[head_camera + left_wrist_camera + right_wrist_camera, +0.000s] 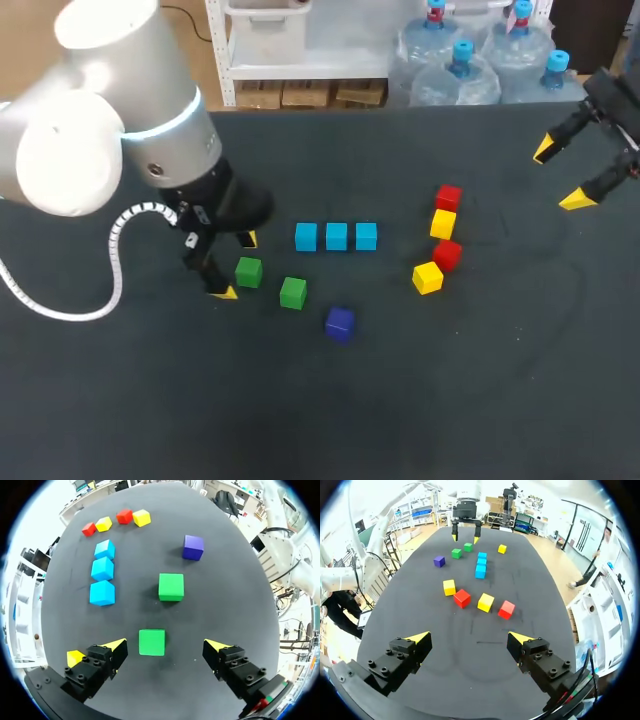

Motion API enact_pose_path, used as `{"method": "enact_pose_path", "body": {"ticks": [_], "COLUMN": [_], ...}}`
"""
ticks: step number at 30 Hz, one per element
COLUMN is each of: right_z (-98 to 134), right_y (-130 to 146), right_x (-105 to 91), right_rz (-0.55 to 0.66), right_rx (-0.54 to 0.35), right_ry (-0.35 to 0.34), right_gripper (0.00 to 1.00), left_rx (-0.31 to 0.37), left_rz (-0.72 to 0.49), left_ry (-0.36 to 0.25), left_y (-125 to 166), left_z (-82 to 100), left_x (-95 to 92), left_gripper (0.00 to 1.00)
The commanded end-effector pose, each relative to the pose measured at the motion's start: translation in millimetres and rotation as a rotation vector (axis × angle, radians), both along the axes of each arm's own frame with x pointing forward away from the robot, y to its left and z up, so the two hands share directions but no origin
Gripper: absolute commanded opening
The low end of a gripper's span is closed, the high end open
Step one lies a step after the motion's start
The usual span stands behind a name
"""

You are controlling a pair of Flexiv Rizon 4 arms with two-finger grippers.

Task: Place the blue cubes, place green cubes on the blue cubes, place the yellow cubes on the green cubes, then place the red cubes on the yellow cubes, and place purple cube on the red cubes.

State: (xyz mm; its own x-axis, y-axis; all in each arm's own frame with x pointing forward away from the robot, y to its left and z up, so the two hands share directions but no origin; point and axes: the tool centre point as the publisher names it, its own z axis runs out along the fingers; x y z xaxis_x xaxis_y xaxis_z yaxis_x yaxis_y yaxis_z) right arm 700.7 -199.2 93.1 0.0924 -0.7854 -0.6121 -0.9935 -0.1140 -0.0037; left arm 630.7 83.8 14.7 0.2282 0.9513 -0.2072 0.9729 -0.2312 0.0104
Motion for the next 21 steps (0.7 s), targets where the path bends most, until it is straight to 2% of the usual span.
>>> {"method": "enact_pose_path", "body": {"ticks": [1,21], "right_z": [-0.3,-0.3], "right_y": [0.1,0.1], "right_x": [0.5,0.5], "right_rz": [0.001,0.001], "right_rx": [0.001,0.001], "right_ry": [0.000,0.000], "right_gripper": [1.00,1.00], "left_rx": [0.008,0.030], "left_rz": [-0.003,0.004], "left_ry": [0.006,0.021], "left_y": [-1.7,4.7], "left_z": [-3.4,-10.2], "left_x": [6.2,13.8], "left_gripper": [1.00,1.00]}}
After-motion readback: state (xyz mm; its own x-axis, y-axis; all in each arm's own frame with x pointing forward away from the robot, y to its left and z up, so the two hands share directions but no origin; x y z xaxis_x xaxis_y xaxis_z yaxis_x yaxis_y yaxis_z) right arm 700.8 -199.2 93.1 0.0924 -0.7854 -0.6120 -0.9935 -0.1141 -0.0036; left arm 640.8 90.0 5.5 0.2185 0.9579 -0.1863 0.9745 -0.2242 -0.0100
